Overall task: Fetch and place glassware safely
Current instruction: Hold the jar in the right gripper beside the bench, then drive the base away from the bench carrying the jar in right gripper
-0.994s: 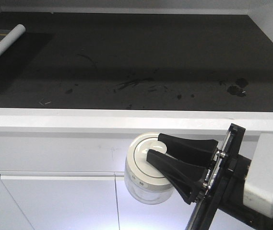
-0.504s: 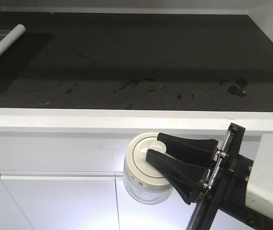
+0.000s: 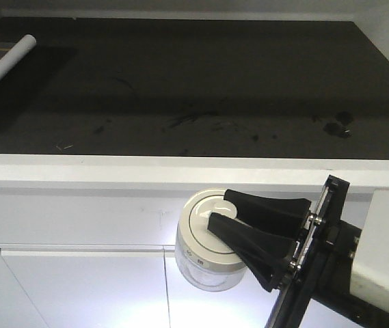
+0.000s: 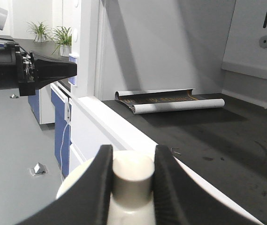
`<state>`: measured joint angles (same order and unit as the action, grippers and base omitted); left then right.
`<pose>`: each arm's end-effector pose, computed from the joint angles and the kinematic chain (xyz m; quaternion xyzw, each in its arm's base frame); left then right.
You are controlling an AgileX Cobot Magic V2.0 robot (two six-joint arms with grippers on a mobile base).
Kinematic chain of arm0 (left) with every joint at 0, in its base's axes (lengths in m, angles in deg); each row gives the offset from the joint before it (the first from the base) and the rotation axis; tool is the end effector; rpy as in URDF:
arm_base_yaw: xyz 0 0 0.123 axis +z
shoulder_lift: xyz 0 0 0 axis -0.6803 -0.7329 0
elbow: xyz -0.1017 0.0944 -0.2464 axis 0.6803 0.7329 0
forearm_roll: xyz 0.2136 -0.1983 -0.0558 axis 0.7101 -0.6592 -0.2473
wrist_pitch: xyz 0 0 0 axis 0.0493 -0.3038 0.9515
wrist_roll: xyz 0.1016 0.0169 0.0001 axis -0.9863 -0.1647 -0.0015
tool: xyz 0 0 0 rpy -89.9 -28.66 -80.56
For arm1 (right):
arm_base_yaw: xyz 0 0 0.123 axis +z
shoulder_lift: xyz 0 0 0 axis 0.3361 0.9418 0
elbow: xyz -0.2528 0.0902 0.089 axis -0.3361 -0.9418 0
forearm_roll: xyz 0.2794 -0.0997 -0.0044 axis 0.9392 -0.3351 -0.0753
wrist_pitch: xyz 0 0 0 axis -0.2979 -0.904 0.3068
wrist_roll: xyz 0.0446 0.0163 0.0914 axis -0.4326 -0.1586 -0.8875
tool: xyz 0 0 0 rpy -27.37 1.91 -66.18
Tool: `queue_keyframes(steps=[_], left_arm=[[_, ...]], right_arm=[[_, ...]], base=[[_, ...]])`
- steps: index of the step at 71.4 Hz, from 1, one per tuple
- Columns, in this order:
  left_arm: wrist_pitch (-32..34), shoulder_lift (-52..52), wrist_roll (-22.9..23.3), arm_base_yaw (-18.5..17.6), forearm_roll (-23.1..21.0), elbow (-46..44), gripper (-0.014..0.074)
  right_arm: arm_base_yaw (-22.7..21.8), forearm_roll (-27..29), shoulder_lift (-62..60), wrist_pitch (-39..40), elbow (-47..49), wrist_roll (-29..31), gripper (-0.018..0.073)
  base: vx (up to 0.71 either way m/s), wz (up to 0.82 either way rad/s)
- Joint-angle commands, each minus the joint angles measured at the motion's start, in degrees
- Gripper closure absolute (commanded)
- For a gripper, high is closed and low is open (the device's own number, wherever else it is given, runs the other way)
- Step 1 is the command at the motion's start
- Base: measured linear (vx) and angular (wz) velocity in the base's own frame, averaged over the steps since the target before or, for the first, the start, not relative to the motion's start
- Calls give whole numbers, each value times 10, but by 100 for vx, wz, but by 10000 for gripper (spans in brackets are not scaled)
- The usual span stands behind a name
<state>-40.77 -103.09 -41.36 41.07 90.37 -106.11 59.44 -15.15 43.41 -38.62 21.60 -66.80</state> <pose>0.1881 -0.0104 0.2761 0.0618 0.6955 0.0094 0.7158 0.1621 0.1767 0.2647 -0.3653 0.5771 0.3159 0.6586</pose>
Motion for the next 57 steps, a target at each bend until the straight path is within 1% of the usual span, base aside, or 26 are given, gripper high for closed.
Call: queue_keyframes(steps=[1, 28, 57], left_arm=[[39, 0, 5, -2, -4, -15, 603], [39, 0, 5, -2, -4, -15, 603], [39, 0, 5, -2, -4, -15, 603]], right_arm=[[-1, 14, -10, 54, 18, 1, 563], [-1, 14, -10, 54, 18, 1, 563], [-1, 14, -10, 54, 18, 1, 563]], base=[[0, 0], [-2, 7], [-6, 30]])
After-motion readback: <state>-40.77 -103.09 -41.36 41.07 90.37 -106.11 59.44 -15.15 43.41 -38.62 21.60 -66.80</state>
